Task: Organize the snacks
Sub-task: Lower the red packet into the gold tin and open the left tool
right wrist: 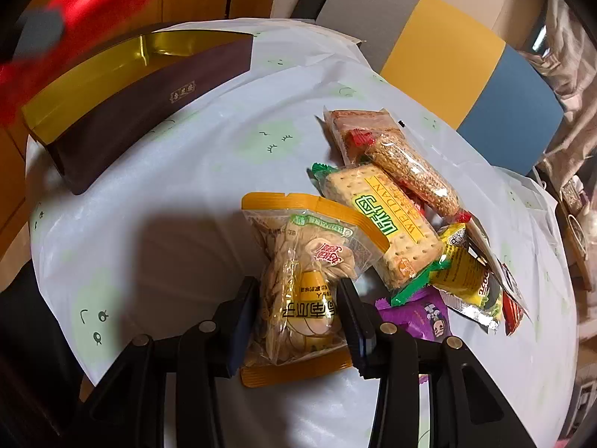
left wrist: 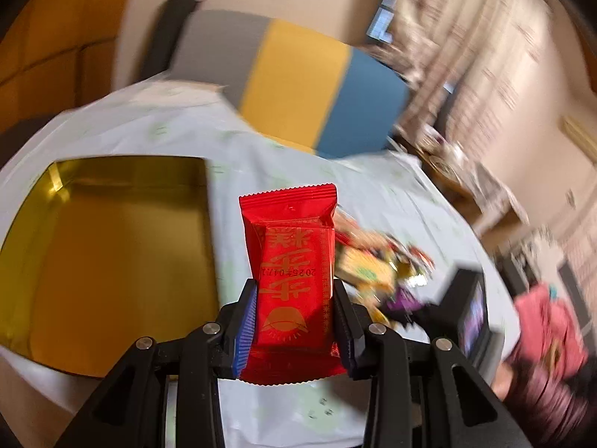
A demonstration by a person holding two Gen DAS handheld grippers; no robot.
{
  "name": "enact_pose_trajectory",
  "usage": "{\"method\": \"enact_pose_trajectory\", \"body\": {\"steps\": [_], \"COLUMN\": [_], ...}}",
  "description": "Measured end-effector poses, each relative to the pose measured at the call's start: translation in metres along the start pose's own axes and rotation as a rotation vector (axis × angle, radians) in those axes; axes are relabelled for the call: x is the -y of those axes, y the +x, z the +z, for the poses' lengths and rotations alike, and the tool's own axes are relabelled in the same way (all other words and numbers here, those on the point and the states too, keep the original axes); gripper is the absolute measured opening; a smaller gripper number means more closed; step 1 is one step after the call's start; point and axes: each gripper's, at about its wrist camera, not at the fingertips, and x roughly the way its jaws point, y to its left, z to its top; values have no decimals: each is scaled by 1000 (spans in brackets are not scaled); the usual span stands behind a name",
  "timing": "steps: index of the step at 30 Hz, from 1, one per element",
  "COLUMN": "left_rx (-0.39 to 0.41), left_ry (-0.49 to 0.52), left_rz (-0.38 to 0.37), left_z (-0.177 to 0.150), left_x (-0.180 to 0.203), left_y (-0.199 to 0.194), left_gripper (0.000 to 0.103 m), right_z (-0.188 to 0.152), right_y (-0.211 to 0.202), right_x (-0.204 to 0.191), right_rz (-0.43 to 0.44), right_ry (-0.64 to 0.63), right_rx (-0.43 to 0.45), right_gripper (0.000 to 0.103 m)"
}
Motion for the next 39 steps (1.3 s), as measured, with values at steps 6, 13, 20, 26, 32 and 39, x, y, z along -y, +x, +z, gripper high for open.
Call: {"method": "enact_pose_trajectory", "body": {"steps": [6,13,20,26,32,39], "left_rx": [-23,-72,-141,-182,-190,-153], "left_ry": [-165,-224,-228,-233,-181,-195], "left_rz": [108,174,224,196,273,289], "left_z": [28,53,73,82,74,55], "left_x": [-60,-91,-104,-106,-101,-98], "left_y": [14,57,102,135,139,115], "left_gripper": [38,38,38,46,49,49], "right_z": [0,-1,-2,-2,-1,-3], "right_y": [1,1,0,0,0,0], "right_x": [0,-1,-1,-1,-1,0], "right_rz": [-5,-12,-16,-19,-17,-18], "right_ry": [13,24,39,43,47,60], "right_rx": [2,5,13,12,11,22], "right_gripper": [44,44,44,44,44,44]}}
